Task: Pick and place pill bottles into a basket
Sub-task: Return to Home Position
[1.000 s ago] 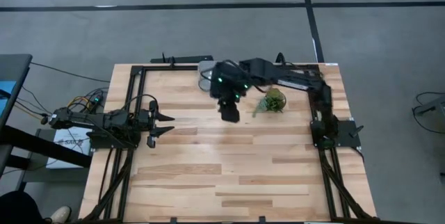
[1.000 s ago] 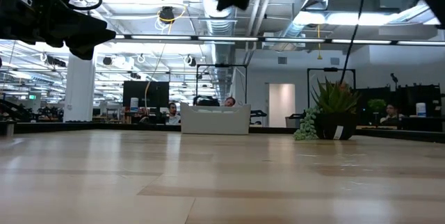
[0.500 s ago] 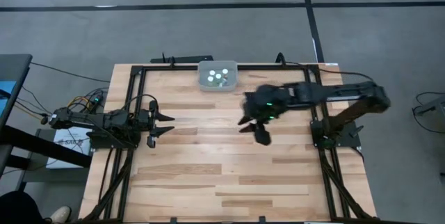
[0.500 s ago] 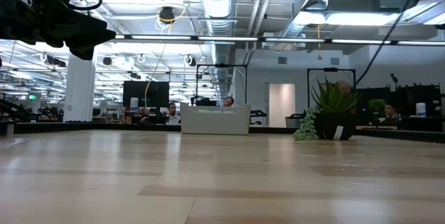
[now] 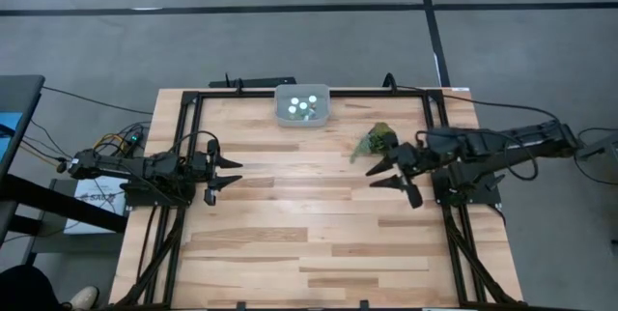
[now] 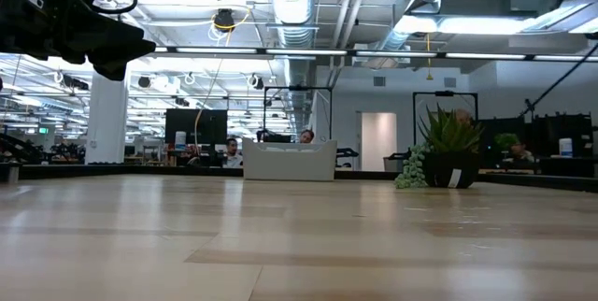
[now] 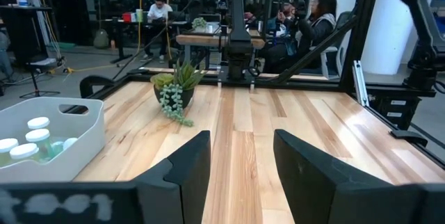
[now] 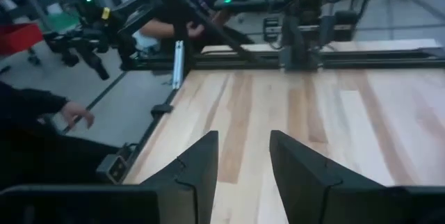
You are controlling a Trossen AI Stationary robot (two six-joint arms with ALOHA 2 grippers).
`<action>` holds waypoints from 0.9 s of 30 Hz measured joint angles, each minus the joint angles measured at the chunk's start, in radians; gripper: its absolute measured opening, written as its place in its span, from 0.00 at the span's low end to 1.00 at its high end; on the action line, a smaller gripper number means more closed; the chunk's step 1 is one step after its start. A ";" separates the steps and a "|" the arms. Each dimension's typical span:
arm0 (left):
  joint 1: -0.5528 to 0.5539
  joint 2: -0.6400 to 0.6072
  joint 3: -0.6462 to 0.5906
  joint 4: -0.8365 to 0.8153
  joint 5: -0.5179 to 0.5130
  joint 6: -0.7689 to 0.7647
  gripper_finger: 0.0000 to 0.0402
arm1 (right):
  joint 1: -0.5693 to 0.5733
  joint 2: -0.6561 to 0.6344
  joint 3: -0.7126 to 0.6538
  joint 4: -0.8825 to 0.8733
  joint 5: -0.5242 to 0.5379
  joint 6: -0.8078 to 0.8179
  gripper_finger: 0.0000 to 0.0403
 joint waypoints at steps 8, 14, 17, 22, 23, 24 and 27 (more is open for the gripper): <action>0.000 0.000 0.000 0.000 0.000 0.000 0.36 | 0.028 -0.191 -0.228 0.175 0.058 -0.019 0.30; 0.000 0.000 0.000 0.000 0.000 0.000 0.36 | 0.019 -0.299 -0.349 0.286 0.064 -0.019 0.30; 0.000 0.000 0.000 0.000 0.000 0.000 0.36 | 0.019 -0.339 -0.399 0.323 0.064 -0.019 0.30; 0.000 0.000 0.000 0.000 0.000 0.000 0.36 | 0.019 -0.423 -0.479 0.394 0.068 -0.019 0.30; 0.000 0.000 0.000 0.000 0.000 0.000 0.36 | 0.019 -0.438 -0.496 0.410 0.069 -0.019 0.30; 0.000 0.000 0.000 0.000 0.000 0.000 0.36 | 0.019 -0.453 -0.513 0.429 0.069 -0.019 0.30; 0.000 0.000 0.000 0.000 0.000 0.000 0.36 | 0.019 -0.505 -0.550 0.459 0.070 -0.019 0.30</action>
